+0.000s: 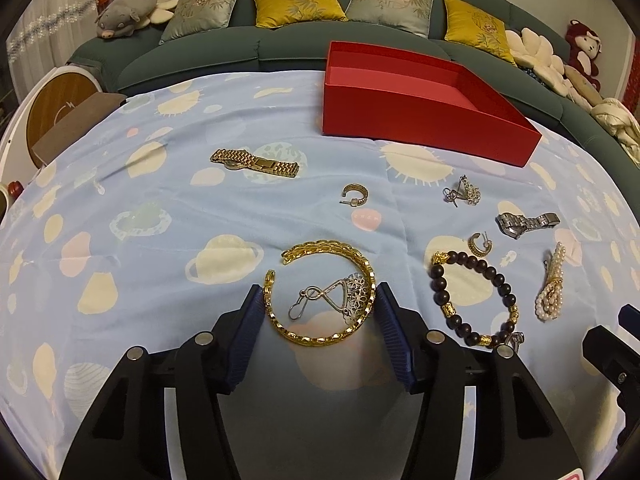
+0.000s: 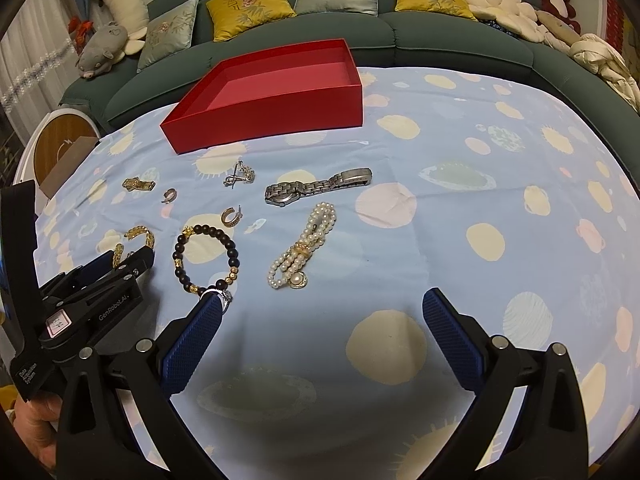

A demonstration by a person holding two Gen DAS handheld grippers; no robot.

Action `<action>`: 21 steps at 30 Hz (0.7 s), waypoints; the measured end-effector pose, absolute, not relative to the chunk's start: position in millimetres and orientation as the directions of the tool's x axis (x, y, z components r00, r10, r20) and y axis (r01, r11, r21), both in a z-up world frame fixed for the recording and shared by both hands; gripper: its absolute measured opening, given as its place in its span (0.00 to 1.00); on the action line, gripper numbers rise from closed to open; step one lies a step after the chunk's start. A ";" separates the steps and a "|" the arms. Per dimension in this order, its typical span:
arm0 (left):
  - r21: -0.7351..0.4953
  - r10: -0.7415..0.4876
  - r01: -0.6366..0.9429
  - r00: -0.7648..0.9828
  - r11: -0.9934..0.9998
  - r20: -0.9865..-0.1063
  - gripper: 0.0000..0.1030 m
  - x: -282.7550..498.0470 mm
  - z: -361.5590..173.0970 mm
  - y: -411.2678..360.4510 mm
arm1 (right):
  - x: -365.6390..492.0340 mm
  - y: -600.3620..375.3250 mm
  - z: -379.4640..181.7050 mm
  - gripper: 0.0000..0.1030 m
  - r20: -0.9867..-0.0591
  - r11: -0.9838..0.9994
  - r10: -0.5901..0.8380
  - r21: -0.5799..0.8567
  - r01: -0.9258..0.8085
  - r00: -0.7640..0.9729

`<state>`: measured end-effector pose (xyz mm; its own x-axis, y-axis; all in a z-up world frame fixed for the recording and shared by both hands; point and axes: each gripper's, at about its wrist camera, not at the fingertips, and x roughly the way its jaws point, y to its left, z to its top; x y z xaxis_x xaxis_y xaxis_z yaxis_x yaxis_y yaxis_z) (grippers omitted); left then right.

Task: Organize jewelry
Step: 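Grasp the twisted gold bangle with the left tool while the right tool grasps the pearl necklace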

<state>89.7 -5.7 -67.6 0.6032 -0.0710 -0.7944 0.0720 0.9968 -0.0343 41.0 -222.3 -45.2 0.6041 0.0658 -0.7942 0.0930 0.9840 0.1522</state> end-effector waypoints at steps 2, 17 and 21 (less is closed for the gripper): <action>-0.050 -0.083 0.071 0.608 0.996 -0.790 0.52 87.0 -62.8 -3.9 | 41.4 -222.4 -45.3 0.95 -0.794 0.984 0.065 0.153 0.094 0.605; -0.191 -0.182 0.060 0.665 0.980 -0.725 0.52 72.9 -16.0 26.3 | 53.2 -212.6 -47.8 0.86 -0.790 0.987 0.095 0.155 0.047 0.606; -0.205 -0.181 0.043 0.664 0.978 -0.725 0.52 72.9 -14.5 36.0 | 62.5 -211.1 -54.5 0.66 -0.799 0.985 0.110 0.168 0.043 0.591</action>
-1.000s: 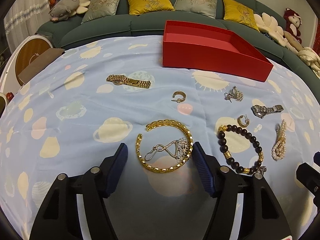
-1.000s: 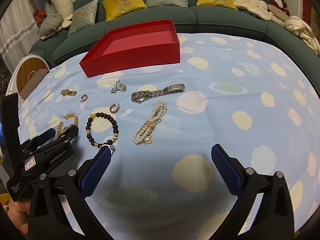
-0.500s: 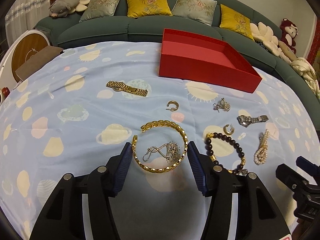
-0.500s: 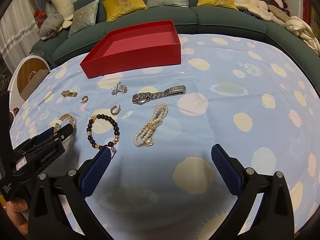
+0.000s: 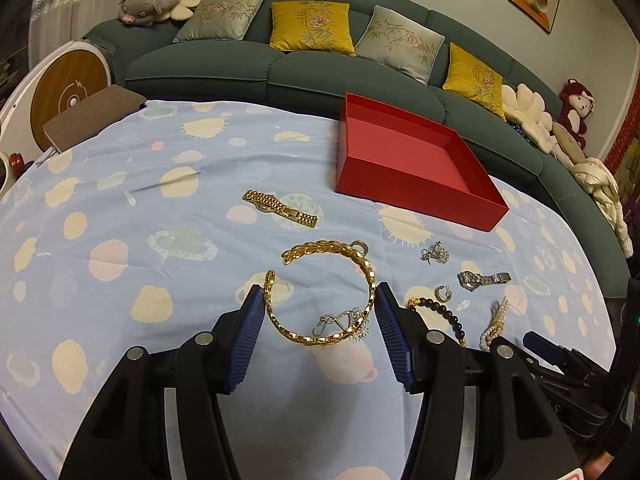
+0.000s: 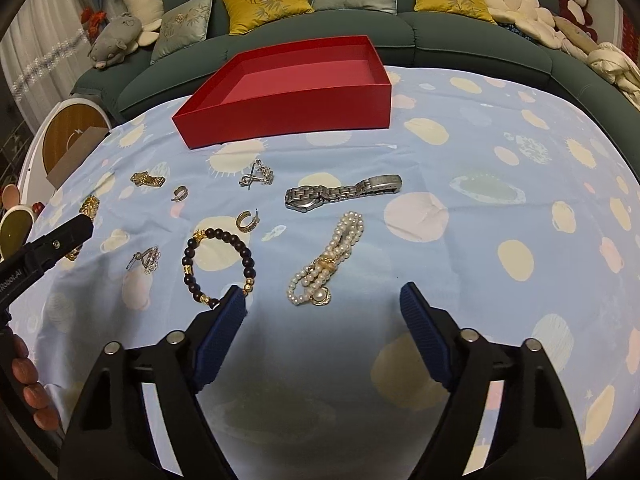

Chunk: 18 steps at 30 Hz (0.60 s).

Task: Organize jewelry
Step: 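Grasp the twisted gold bangle with the left tool while the right tool grasps the pearl necklace, then carry the bangle and pearls into the red tray and open both tools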

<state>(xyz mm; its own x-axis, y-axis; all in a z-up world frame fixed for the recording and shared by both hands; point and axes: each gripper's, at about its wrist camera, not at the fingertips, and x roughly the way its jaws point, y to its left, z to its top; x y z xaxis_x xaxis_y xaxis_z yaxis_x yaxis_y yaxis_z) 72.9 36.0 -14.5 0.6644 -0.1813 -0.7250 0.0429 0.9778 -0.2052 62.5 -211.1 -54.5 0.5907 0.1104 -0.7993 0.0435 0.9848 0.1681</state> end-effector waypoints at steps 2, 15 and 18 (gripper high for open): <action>-0.204 -0.180 0.043 0.666 0.978 -0.724 0.52 71.5 -13.8 38.8 | 67.5 -213.3 -57.7 0.64 -0.801 0.983 0.102 0.171 0.062 0.589; -0.198 -0.165 0.029 0.673 0.980 -0.721 0.52 67.6 -13.4 56.6 | 83.9 -213.5 -69.0 0.31 -0.804 0.983 0.092 0.167 0.075 0.588; -0.200 -0.168 0.029 0.668 0.979 -0.725 0.52 67.6 -15.0 58.1 | 83.1 -217.5 -68.8 0.20 -0.802 0.981 0.099 0.179 0.078 0.589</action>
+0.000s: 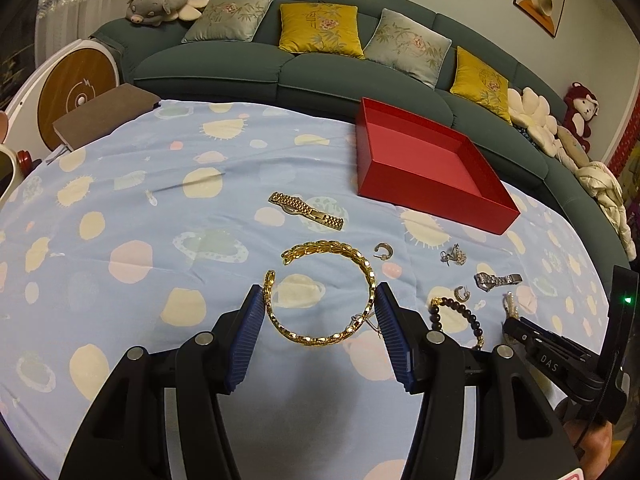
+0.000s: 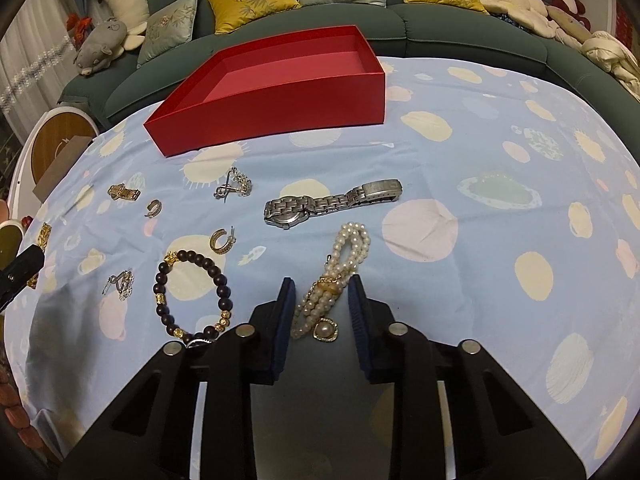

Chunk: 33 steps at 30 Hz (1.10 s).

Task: Organize jewelry
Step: 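Carry the bangle and pearls into the red tray and open both tools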

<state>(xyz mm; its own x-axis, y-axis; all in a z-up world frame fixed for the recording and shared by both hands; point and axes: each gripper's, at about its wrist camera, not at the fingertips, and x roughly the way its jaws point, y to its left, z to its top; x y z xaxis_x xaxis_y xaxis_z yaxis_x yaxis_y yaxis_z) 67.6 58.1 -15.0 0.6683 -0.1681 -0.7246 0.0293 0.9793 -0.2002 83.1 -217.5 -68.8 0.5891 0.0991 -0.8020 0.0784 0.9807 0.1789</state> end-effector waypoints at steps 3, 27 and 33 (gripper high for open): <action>-0.200 -0.174 0.039 0.670 0.979 -0.722 0.52 65.8 -13.9 57.1 | 80.2 -220.8 -66.2 0.14 -0.797 0.980 0.102 0.183 0.076 0.595; -0.147 -0.276 0.234 0.766 0.961 -0.581 0.52 158.6 85.3 -19.3 | 139.5 -264.0 74.3 0.12 -0.592 0.957 0.216 0.287 -0.047 0.776; -0.151 -0.304 0.271 0.712 0.951 -0.634 0.52 247.9 67.6 -54.5 | 230.5 -267.2 71.0 0.12 -0.616 0.957 0.220 0.288 -0.044 0.757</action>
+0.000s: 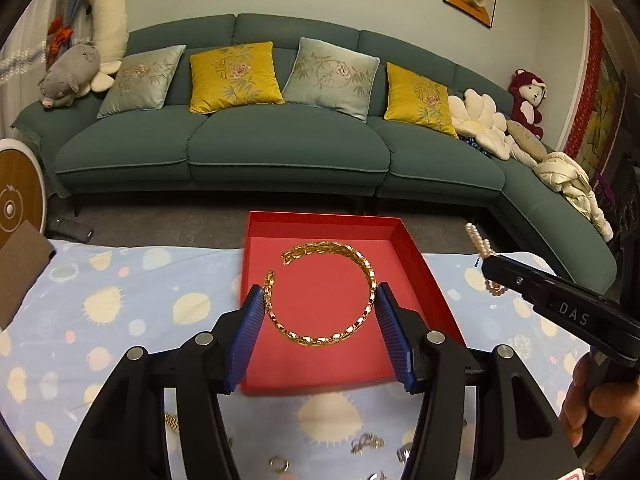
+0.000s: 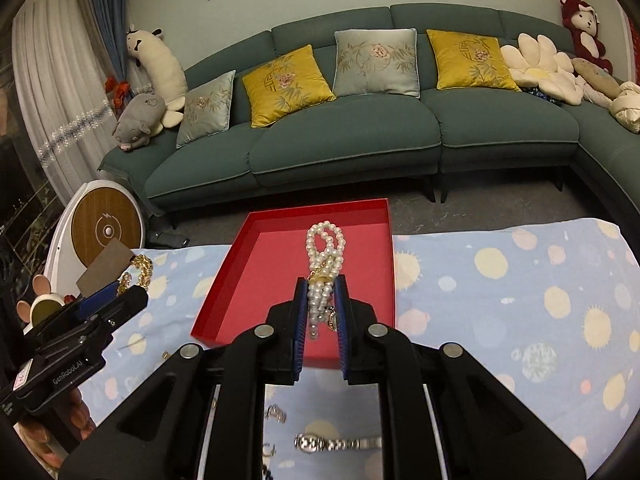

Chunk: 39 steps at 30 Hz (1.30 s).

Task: Organize jewelry
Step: 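Carry the bangle and pearls into the red tray and open both tools, then withdraw both tools from the tray back over the jewelry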

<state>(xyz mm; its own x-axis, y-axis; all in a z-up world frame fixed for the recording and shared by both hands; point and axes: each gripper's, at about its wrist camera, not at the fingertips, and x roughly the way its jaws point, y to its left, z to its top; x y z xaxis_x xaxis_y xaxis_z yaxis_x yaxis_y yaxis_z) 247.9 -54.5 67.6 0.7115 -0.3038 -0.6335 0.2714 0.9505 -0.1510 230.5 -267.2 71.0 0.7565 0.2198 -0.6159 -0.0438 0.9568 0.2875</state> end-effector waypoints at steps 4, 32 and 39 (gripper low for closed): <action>-0.118 -0.260 0.245 0.704 0.962 -0.661 0.52 298.3 48.5 -72.8 | 286.6 -267.6 48.4 0.12 -0.656 0.952 0.232 0.303 -0.031 0.718; -0.115 -0.208 0.177 0.723 0.978 -0.659 0.67 236.8 70.9 -16.6 | 206.4 -297.4 76.5 0.49 -0.579 0.960 0.191 0.277 -0.029 0.793; -0.150 -0.194 0.124 0.684 0.981 -0.704 0.67 141.4 64.3 29.5 | 99.0 -290.2 80.7 0.49 -0.578 0.935 0.247 0.352 -0.035 0.778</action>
<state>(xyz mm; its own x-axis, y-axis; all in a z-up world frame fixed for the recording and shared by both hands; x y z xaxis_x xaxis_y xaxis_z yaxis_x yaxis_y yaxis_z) 141.4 29.5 64.3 0.6837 -0.1939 -0.7035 0.1237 0.9809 -0.1501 99.0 -290.2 80.7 0.7777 0.2467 -0.5782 -0.0350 0.9353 0.3521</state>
